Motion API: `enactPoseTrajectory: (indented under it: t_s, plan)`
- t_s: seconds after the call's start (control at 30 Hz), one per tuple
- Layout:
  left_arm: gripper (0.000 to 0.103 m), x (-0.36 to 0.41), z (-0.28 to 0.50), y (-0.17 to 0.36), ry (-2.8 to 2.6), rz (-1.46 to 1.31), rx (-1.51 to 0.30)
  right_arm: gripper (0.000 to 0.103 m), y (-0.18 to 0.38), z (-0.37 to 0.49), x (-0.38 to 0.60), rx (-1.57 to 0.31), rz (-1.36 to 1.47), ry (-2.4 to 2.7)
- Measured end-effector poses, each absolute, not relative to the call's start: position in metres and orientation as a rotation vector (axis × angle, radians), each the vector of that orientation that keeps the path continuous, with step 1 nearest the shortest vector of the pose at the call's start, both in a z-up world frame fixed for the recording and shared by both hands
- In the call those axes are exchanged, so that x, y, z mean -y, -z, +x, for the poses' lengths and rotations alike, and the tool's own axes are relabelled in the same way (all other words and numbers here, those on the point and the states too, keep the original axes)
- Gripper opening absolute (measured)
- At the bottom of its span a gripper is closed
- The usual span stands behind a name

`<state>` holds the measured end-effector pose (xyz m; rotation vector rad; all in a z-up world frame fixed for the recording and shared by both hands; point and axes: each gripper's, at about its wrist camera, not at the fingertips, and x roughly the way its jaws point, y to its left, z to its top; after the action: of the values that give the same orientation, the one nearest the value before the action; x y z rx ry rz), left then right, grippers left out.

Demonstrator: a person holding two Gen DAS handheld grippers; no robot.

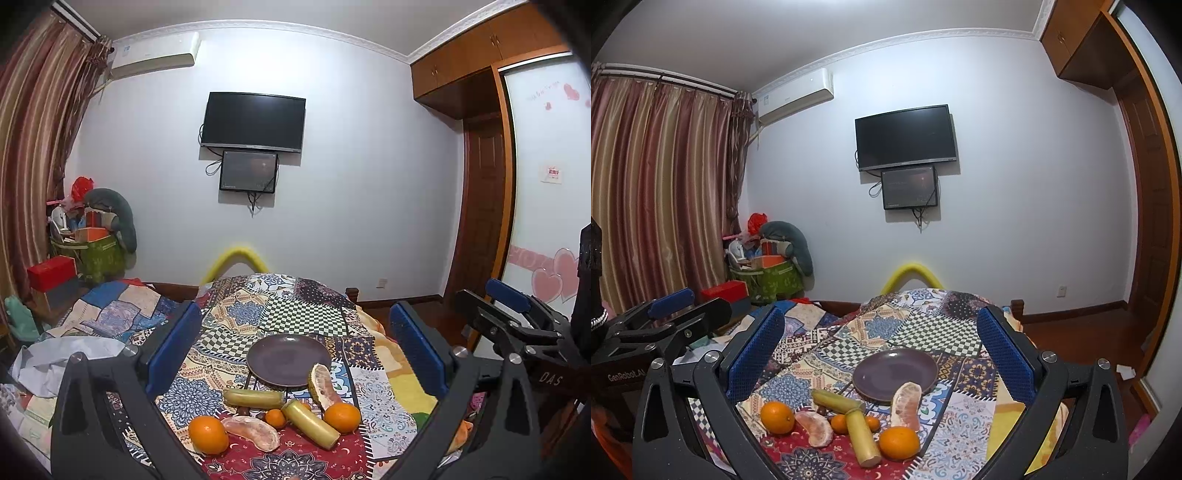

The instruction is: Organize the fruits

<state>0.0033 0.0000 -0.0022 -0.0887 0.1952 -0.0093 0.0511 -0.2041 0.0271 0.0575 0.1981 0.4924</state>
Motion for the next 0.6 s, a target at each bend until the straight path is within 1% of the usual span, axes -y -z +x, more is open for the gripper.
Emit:
enactPoseTrajectory:
  t_s: [0.6]
  plan:
    - [0.103,-0.0025,0.0051,0.0013,0.020,-0.089,-0.197,0.103,-0.0248,0.0528,0.2043,-0.202,0.056,-0.485]
